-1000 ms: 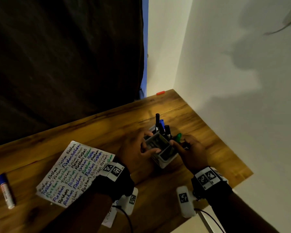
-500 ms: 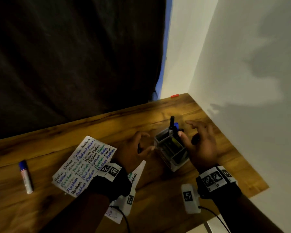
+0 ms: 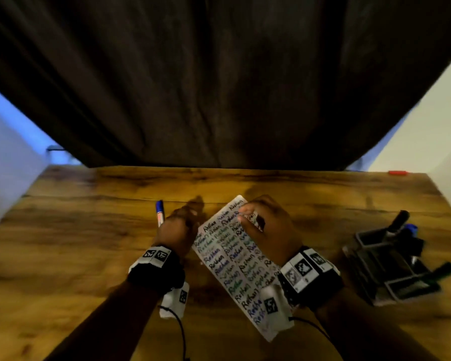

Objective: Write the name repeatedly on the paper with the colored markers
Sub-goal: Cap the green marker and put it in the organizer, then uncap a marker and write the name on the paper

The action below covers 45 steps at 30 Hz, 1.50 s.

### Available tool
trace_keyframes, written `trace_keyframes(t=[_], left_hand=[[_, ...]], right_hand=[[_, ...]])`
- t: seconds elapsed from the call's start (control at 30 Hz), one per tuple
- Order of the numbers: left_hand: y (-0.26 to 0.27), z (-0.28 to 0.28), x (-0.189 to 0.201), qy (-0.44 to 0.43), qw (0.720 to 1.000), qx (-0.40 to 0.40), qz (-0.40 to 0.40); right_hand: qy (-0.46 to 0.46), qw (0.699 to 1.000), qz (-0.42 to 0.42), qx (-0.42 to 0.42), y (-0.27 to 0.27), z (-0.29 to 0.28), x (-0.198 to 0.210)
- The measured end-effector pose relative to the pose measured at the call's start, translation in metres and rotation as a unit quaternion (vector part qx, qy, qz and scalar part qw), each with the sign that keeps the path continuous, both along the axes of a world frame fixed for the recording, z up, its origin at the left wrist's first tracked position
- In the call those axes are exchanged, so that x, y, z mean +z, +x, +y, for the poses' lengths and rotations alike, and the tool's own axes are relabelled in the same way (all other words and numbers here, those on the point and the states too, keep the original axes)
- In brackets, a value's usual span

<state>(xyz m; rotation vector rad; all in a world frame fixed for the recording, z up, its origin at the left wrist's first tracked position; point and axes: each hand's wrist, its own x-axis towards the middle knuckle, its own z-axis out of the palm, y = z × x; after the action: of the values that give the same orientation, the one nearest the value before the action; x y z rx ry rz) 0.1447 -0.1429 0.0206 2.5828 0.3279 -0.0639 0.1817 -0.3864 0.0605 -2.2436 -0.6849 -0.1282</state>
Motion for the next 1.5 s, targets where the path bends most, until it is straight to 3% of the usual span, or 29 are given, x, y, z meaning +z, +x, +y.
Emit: trace_keyframes(t=[0.1,0.2,0.37,0.43,0.57,0.73,0.83,0.97,1.1,1.17,1.23,1.3,1.4,1.5], left_hand=[[0.0,0.03,-0.009,0.094,0.994,0.01,0.062],[0.004,0.052,-0.024,0.05,0.993,0.079,0.077],[0.006,0.05,-0.016,0.009,0.982,0.15,0.112],[0.008,0.053,-0.02,-0.046,0.975,0.197,0.092],[0.014,0.052,-0.023,-0.111,0.967,0.218,0.065],[0.014,0.018,-0.009,-0.239,0.961,0.134,-0.022],[0.009,-0.021,0.013,-0.405,0.909,0.076,-0.057],[0.001,-0.065,0.028,-0.479,0.875,0.007,-0.066],[-0.003,-0.094,0.025,-0.447,0.89,-0.061,-0.07],[-0.006,-0.105,0.022,-0.463,0.88,-0.077,-0.072],[-0.008,-0.112,0.019,-0.449,0.888,-0.08,-0.059],[-0.009,-0.118,0.017,-0.425,0.901,-0.071,-0.047],[-0.011,-0.118,0.016,-0.435,0.896,-0.05,-0.074],[-0.011,-0.114,0.011,-0.293,0.944,-0.124,-0.084]], right_hand=[[0.002,0.999,0.001,0.038,-0.002,0.026,-0.003],[-0.008,0.998,0.009,0.061,-0.005,0.038,-0.007],[-0.011,0.997,0.031,0.065,-0.009,0.035,-0.016],[-0.013,0.997,0.04,0.061,-0.012,0.031,-0.02],[0.004,0.997,0.057,0.048,-0.016,0.022,-0.025],[0.029,0.993,0.107,0.034,-0.018,0.013,-0.029],[0.042,0.989,0.137,0.024,-0.02,0.008,-0.03],[0.058,0.982,0.177,0.014,-0.022,0.002,-0.03],[0.055,0.984,0.171,0.0,-0.025,-0.013,-0.03],[0.056,0.987,0.151,0.0,-0.028,-0.023,-0.03],[0.042,0.986,0.159,0.0,-0.031,-0.036,-0.026],[-0.005,0.981,0.192,0.022,-0.029,-0.053,-0.027],[-0.102,0.974,0.197,0.041,-0.028,-0.084,-0.034],[-0.052,0.975,0.215,0.021,-0.034,-0.108,-0.032]])
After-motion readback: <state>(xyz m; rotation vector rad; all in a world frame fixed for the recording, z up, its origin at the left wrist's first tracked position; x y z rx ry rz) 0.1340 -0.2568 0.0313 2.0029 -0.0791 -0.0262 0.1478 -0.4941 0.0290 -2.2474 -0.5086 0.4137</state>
